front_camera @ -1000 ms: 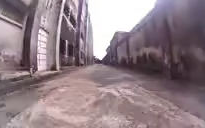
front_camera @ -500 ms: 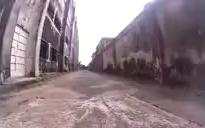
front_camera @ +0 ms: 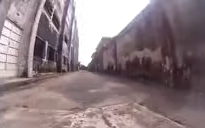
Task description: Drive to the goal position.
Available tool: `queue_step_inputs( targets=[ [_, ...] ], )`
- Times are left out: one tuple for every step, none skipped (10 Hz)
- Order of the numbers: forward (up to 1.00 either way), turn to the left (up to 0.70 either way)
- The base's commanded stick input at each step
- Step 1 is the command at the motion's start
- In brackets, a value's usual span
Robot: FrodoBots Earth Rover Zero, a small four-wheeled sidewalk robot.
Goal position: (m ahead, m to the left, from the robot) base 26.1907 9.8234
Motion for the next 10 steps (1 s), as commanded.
queue_step_inputs(
  targets=[
    [1.00,0.02],
    [1.00,0.02],
    [1.00,0.02],
    [1.00,0.02],
    [1.00,0.02],
    [1.00,0.02],
    [1.00,0.02],
    [1.00,0.02],
    [1.00,0.02],
    [1.00,0.02]
  ],
)
